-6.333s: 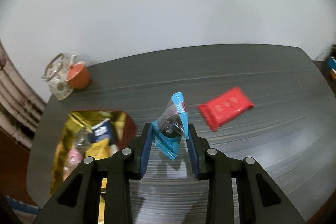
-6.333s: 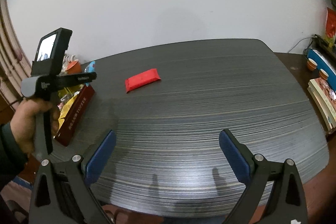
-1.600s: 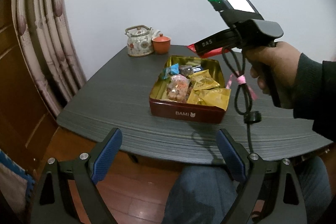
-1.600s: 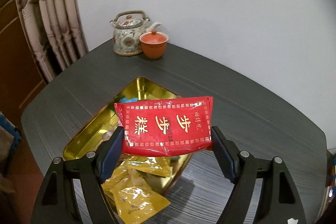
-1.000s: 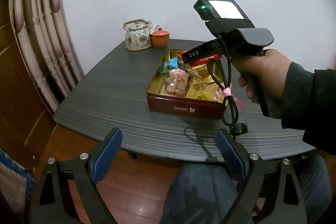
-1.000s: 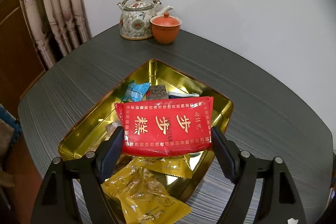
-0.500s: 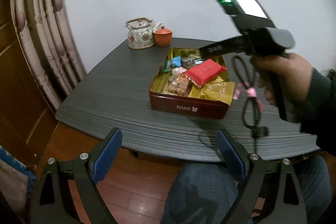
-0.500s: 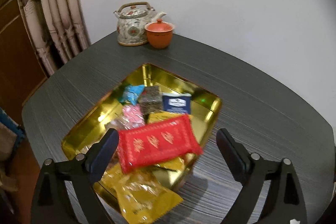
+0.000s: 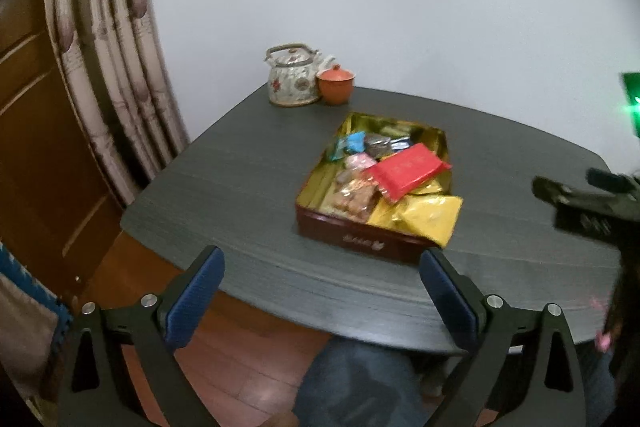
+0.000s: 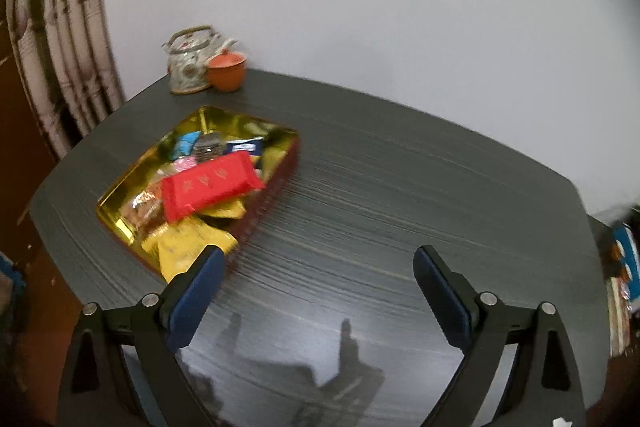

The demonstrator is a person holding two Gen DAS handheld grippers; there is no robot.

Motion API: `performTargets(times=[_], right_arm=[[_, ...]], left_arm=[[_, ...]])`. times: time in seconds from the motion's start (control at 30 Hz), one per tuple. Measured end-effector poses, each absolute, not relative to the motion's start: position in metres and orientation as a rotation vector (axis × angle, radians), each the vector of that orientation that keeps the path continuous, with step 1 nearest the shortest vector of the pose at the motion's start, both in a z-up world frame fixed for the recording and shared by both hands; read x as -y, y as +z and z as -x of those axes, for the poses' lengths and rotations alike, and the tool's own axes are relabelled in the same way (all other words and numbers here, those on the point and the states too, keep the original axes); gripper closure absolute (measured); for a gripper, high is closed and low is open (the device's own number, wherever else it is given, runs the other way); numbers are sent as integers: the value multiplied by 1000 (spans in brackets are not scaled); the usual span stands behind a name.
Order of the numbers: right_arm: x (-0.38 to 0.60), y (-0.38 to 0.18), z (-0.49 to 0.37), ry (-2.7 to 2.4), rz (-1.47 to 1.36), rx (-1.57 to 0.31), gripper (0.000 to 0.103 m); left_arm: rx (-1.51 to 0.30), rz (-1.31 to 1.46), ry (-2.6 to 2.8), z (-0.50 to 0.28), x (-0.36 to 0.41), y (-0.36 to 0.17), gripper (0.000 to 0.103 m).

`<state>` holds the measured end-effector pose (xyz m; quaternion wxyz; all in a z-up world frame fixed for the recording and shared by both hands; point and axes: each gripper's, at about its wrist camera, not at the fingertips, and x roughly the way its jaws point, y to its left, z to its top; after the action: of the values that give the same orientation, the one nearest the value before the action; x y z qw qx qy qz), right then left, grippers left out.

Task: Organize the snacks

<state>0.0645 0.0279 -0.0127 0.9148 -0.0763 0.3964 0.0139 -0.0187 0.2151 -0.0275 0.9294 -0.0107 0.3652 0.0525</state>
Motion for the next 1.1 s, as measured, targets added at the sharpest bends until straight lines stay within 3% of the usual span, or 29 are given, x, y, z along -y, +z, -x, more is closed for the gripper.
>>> performTargets(times=[0.43,1.1], right_arm=[[3,19,-3,5,126,-726,3],[18,10,14,2,108,-733,3]], left_arm=[[-772,29,101,-2,-182,-13,5],[-783,13,96,1,-173,-19,5]])
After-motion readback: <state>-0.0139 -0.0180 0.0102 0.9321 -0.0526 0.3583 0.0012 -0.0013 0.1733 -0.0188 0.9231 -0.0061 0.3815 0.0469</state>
